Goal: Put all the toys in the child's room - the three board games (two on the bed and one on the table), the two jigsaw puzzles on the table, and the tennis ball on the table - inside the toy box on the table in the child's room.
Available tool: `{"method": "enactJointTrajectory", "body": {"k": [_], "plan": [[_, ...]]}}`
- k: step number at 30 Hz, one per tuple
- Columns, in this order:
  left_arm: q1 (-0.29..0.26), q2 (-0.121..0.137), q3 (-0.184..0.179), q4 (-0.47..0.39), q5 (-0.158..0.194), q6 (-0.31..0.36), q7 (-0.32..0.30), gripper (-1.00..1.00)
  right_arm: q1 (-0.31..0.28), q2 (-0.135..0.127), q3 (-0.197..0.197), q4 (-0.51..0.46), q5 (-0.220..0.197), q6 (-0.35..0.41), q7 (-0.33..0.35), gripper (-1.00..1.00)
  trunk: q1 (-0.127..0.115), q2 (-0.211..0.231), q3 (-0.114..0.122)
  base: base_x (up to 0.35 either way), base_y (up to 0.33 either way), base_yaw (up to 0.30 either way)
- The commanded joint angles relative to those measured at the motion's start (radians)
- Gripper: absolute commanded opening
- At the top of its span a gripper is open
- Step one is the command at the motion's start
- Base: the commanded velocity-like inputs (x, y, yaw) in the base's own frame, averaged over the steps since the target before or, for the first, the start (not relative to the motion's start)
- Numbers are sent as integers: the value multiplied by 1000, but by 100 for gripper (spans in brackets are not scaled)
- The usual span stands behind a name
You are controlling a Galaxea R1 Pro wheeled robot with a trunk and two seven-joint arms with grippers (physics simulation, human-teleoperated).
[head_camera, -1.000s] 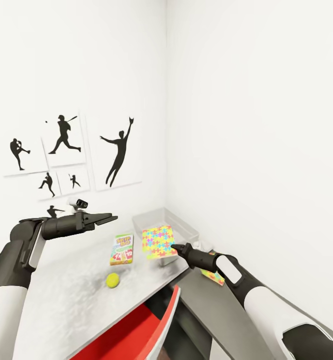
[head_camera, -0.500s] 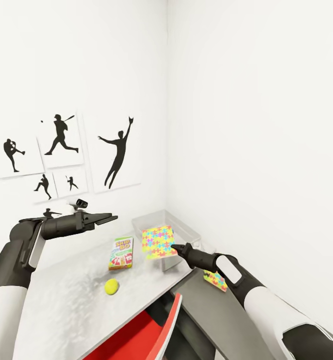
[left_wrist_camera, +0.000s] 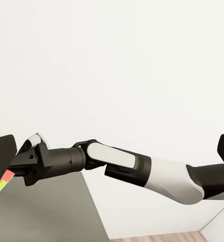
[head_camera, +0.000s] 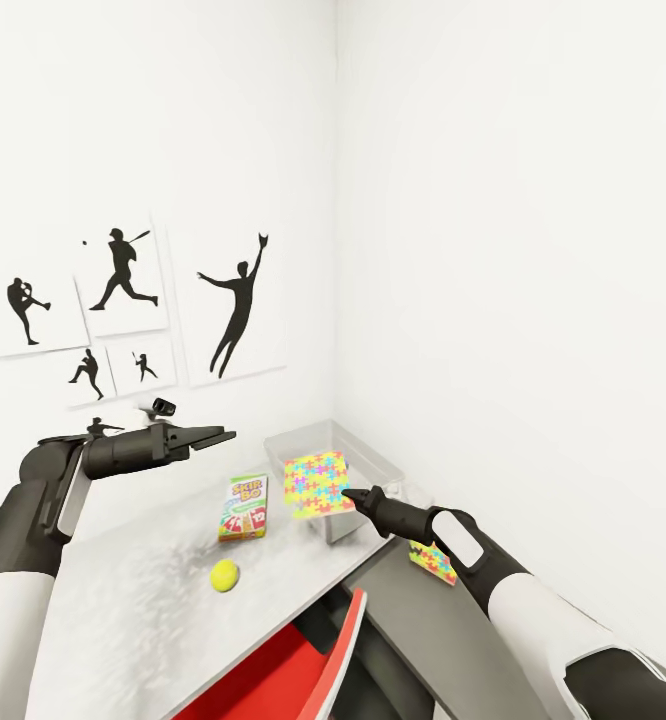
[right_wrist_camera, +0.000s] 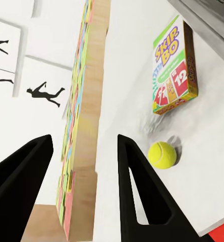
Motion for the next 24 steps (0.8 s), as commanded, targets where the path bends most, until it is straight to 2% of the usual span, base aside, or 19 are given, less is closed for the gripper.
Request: {"method": "enactJointTrajectory", "body": {"k": [1,24], "plan": [[0,0,0,0,0,11,-4,100,-1,0,3,1,-3,1,2,-100,0,-1,0,0,16,0],[0,0,1,0,0,11,-4,100,-1,0,2,1,-3,2,2,-100,0,-1,0,45,1,0]]}}
